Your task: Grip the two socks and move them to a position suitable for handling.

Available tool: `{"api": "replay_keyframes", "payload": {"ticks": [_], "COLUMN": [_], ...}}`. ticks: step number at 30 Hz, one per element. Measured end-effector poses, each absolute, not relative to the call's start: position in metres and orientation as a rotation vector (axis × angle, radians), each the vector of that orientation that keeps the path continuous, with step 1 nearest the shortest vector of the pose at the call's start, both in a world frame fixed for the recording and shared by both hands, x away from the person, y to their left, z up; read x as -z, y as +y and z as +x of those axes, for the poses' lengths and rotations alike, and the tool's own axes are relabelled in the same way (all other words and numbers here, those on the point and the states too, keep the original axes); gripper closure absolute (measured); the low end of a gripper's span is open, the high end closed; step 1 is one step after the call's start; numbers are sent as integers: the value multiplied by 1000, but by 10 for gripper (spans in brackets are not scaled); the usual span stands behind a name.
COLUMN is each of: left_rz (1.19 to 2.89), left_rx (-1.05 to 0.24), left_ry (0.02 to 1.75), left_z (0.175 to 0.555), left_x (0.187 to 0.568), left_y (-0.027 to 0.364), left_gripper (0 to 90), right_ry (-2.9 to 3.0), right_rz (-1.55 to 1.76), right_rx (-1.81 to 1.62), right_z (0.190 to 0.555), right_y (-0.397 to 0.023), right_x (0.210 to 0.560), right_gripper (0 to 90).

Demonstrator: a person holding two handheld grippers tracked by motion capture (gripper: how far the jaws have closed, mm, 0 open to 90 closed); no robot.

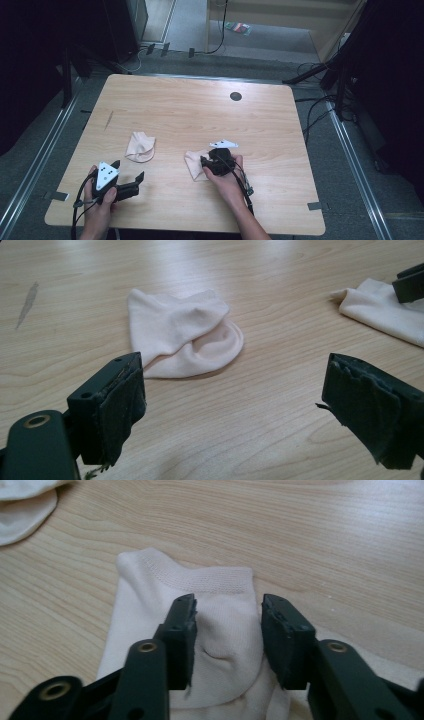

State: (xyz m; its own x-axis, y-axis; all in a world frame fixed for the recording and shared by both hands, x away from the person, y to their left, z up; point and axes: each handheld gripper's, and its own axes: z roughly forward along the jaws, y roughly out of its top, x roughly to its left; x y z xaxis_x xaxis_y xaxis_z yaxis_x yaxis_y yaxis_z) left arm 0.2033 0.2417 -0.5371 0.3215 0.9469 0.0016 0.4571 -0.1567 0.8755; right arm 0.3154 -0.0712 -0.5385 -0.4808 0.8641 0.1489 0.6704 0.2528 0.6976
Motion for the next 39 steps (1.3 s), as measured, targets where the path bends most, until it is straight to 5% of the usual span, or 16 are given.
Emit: {"api": "replay_keyframes", "payload": {"ticks": [11, 26, 39], "left_rz": [1787, 1790, 1783], "left_rx": [-740, -718, -682], "left_ry": [1240, 1241, 1238], "left_z": [203, 205, 206], "left_x": [539, 541, 542], "left_y": [236, 235, 228], "left_gripper": [109, 109, 109], "right_ry": [2269, 2257, 2246], "right_rz": [1346, 1337, 1339], "right_rx": [-1043, -1124, -1213], "right_z": [312, 309, 305], "right_y": [-66, -70, -63], "right_x": [537, 525, 514], "right_gripper": [868, 837, 894]}}
